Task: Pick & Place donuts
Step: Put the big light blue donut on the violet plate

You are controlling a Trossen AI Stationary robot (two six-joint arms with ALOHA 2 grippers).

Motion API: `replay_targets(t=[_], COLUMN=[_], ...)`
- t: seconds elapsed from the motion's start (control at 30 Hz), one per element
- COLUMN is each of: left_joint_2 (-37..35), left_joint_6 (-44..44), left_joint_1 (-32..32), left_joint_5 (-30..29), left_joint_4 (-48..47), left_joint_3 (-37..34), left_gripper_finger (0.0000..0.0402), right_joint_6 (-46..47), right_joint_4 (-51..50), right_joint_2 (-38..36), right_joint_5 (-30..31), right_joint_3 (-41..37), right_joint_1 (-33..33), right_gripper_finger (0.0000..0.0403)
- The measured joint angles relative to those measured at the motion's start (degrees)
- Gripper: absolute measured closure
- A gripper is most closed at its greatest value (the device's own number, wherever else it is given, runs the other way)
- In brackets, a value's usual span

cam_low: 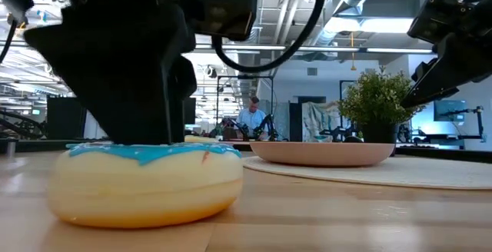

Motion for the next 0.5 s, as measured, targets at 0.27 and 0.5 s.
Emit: replay_targets(t=[0.27, 0.5], left_joint_2=[0.0, 0.0], left_joint_6=[-0.4, -0.5], left_joint_1=[0.0, 0.3], left_joint_5=[0.7, 2.4], left_joint_4=[0.0, -0.1], left_joint_3=[0.0, 0.0], left_gripper_finger=[0.0123, 0.0175], right_joint_6=[0.0, 0.0], right_joint_4=[0.1, 0.1], right_joint_2=[0.0, 0.0], right_joint_5=[0.0, 0.0], right_joint_3=[0.0, 0.0], right_joint_1=[0.0, 0.0], right_gripper_finger=[0.0249, 0.0249])
